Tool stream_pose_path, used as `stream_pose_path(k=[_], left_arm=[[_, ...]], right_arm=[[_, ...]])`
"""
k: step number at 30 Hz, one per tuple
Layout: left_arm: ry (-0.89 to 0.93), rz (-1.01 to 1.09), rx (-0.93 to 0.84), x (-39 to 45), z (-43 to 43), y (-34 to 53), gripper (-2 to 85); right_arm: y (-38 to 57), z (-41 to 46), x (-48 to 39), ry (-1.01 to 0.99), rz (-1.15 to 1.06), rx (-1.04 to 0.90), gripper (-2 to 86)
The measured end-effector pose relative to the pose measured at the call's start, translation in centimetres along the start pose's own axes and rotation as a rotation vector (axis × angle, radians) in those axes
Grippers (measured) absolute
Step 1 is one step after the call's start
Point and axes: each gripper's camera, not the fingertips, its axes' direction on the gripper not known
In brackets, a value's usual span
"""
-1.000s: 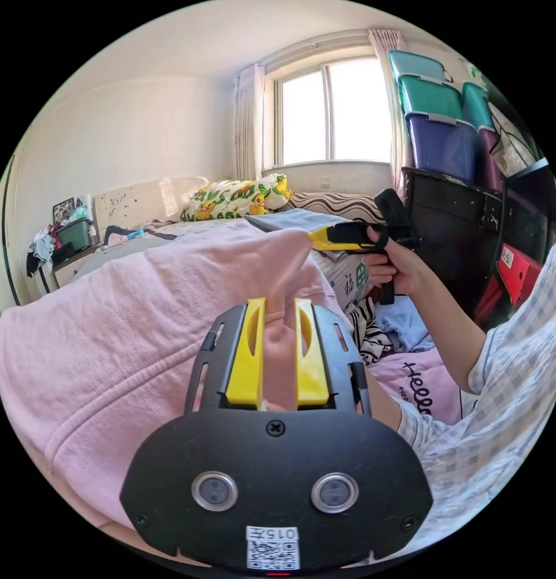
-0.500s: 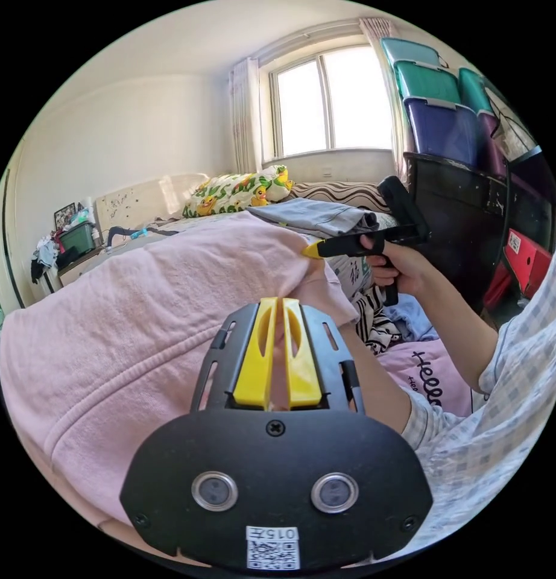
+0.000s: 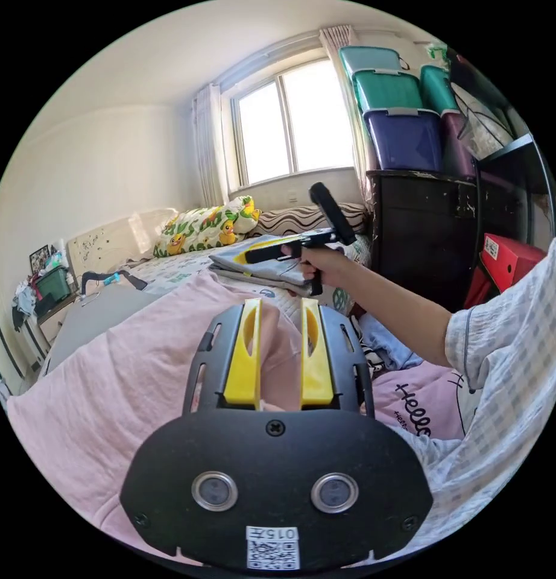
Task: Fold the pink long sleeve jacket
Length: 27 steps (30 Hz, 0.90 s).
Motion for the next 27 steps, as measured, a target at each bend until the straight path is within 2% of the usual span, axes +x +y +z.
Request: stream_pose_path(k=[3,6,9,14,18,21,24,27], left_arm=[[-0.048,0.024,-0.113,1.0,3.7,-0.3,9.6],[-0.060,-0.009,-0.125,0.8,4.4,-0.5,7.9],[-0.034,-0.017,-0.177,0.5,5.9,-0.5,5.7],[0.023,-0.011,-0.161,1.1,6.1,0.0,2.3],[0.073,0.070,-0.054,3.5,3.5,0.0,0.7],[0.057,0.149,-0.144,5.8,5.6,0.6,0.0],[0.055,0.111,-0.289,5.7,9.5,2.9,-0.2],[0.049,0.087,-0.310,6.3,9.6,4.4,-0.2]], right_arm=[[-2.7,4.9,0.1,0.043,-0.019,-0.101,11.9],[-5.3,9.9,0.3,0.119,0.031,-0.266,11.2],[-7.1,12.6,0.1,0.125,0.032,-0.275,10.6],[-8.6,15.6,0.0,0.121,-0.016,-0.322,6.7],[-9.0,17.9,1.7,0.096,0.035,-0.361,3.8],[-8.6,21.0,2.0,0.095,0.031,-0.428,3.4],[-7.3,23.5,1.9,0.103,0.027,-0.471,3.6],[-5.8,24.5,1.9,0.100,0.023,-0.472,4.0]])
